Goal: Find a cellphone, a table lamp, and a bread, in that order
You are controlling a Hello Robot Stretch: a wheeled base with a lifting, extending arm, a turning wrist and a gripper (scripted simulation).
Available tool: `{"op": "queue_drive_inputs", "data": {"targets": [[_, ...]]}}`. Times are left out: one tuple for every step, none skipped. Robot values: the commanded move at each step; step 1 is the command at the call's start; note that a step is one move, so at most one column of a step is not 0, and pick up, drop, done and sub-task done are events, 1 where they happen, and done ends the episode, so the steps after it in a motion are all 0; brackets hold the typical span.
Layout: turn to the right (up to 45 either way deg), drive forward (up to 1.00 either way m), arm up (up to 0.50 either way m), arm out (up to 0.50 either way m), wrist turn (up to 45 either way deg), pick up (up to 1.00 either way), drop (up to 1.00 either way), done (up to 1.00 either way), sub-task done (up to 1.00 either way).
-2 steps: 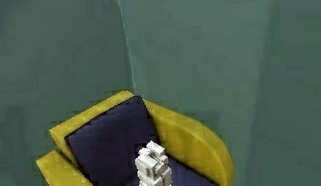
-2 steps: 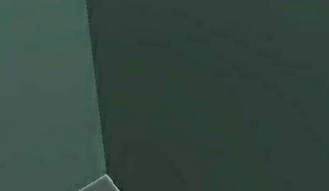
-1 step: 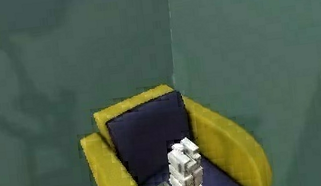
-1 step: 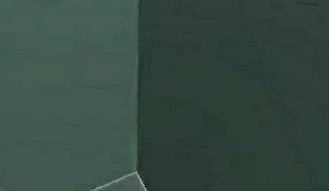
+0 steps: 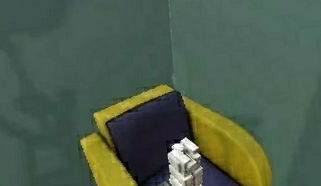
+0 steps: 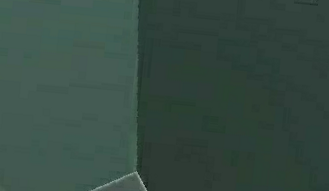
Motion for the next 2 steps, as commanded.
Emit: {"op": "queue_drive_inputs", "data": {"targets": [[-45.0,0.0,0.0,0.0,0.0,0.0,0.0,0.0,0.0],[-45.0,0.0,0.0,0.0,0.0,0.0,0.0,0.0,0.0]]}}
